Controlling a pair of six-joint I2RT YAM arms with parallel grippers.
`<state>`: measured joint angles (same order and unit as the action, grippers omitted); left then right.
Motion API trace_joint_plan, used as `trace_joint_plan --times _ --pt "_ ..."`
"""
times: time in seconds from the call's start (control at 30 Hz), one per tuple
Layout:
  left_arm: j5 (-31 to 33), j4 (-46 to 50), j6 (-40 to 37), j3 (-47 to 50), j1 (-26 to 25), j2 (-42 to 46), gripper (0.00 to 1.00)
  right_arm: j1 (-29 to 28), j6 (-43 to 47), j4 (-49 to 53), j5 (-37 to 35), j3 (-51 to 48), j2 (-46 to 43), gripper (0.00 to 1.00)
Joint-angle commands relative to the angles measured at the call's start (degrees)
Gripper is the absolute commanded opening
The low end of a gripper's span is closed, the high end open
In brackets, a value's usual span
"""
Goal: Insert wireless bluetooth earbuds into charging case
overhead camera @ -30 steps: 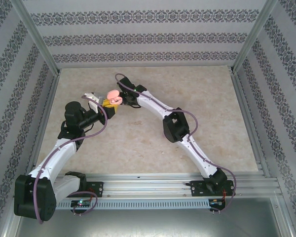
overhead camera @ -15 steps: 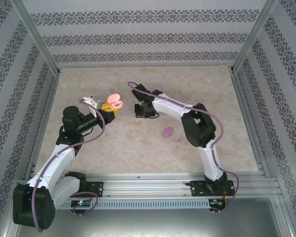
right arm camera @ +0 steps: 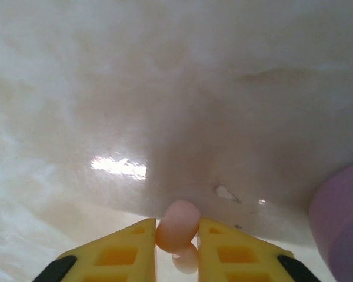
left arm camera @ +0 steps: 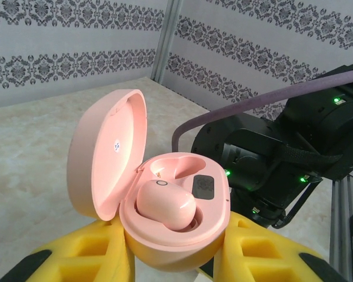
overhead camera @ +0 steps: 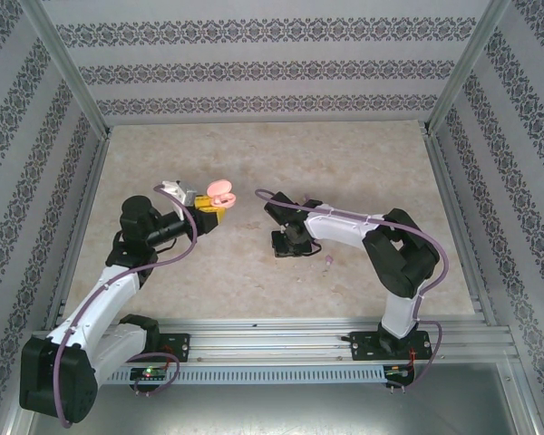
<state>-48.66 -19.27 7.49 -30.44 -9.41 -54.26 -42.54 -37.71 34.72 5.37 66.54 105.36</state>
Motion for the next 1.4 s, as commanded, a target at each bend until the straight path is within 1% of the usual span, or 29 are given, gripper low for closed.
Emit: trace_joint_plan --times 0.0,0.1,0.2,0.4,0.5,0.57,0.6,0.7,0.83,0.93,1.17,1.37 --pt "0.69 1.36 -1.79 -0.62 -0.91 1.28 0.30 -0.93 0.78 5.75 -3.84 3.71 1.76 0.27" --pt "1.10 3.29 -3.02 -0.51 -0.99 2.23 0.30 -1.58 0.94 8.97 -5.47 6.14 2.57 0.33" --pt "1.37 4.19 -3.61 -0.16 -1.01 3.19 0.31 -2.37 1.21 11.37 -6.68 8.11 2.66 0.37" --pt "1.63 5.36 -4.00 0.11 -1.01 4.32 0.31 -3.94 1.30 17.40 -9.32 13.07 2.31 0.38" --pt "1.69 5.56 -3.97 0.22 -0.99 4.68 0.31 -4.28 -1.24 19.27 -10.29 14.07 1.66 0.39" --pt "1.65 5.63 -3.88 0.38 -1.04 4.95 0.31 -4.23 -4.57 18.70 -10.86 12.87 1.00 0.43" --pt "1.68 5.57 -3.88 0.50 -1.00 4.96 0.31 -4.29 -5.88 17.71 -10.52 12.08 0.81 0.44" --pt "1.68 5.19 -3.75 0.94 -0.96 4.93 0.31 -4.55 -8.19 15.94 -9.52 11.70 1.76 0.43" --pt "1.02 4.39 -3.44 1.16 -1.02 4.52 0.31 -5.19 -8.82 16.34 -9.41 13.95 5.02 0.38" --pt "0.48 4.37 -3.42 1.25 -0.98 4.66 0.31 -5.18 -8.94 16.62 -9.73 15.08 7.08 0.36" --pt "0.36 4.15 -3.79 2.15 -1.02 4.97 0.31 -5.49 -8.79 18.50 -11.64 15.68 8.80 0.35" --pt "-0.25 2.62 -3.27 2.14 -1.04 3.60 0.31 -5.54 -8.70 17.85 -11.44 15.11 9.81 0.34"
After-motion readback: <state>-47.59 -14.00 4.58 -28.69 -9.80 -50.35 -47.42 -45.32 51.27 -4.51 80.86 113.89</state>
